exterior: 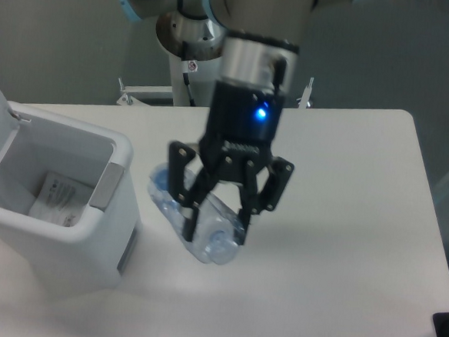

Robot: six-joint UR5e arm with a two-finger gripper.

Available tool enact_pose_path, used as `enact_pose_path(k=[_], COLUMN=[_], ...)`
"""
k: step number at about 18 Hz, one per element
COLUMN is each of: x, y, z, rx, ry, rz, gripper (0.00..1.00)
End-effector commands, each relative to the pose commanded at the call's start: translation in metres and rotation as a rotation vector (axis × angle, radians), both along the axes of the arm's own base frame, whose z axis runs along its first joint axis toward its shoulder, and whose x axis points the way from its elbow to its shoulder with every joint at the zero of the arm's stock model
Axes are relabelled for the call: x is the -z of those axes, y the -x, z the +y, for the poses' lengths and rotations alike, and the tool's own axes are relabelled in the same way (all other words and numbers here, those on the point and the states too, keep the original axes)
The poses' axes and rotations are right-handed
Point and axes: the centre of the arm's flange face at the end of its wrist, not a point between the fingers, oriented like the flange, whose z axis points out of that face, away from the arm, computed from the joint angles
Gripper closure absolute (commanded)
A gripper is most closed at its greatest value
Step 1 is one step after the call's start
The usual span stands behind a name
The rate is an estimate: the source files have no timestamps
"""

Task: Place the trash in the trash can
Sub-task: 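Carry the bottle over the white trash bin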

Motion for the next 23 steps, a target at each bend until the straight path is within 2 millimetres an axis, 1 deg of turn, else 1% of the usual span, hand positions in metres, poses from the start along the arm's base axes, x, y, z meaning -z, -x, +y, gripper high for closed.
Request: enact_pose_path(k=[4, 6, 7, 9, 10, 11, 12, 14, 17, 23], x=[-0.014, -0.014, -0.012, 0.0, 0.003, 0.013, 0.017, 0.024, 0.027, 0.049], y=[-0.034, -0.04, -0.049, -0.065, -0.069, -0.075, -0.085, -0.096, -0.119, -0.149], z=[0.007, 0.007, 0.01, 0.017, 0.017, 0.021, 0.025, 0.031, 0.041, 0.052], rx=[0.047, 0.053, 0.066, 0.093, 0.101, 0.114, 0.131, 0.143, 0.165, 0.197], ry=[-0.03, -0.029, -0.024, -0.006, 0.0, 0.014, 0.02, 0.033, 0.041, 0.061], rz=[0.032, 0.03, 0.028, 0.018, 0.019, 0.012, 0.006, 0.005, 0.024, 0.037], gripper=[0.51, 0.51, 0.51, 0.51, 0.51, 0.51, 0.51, 0.51, 0.49, 0.49])
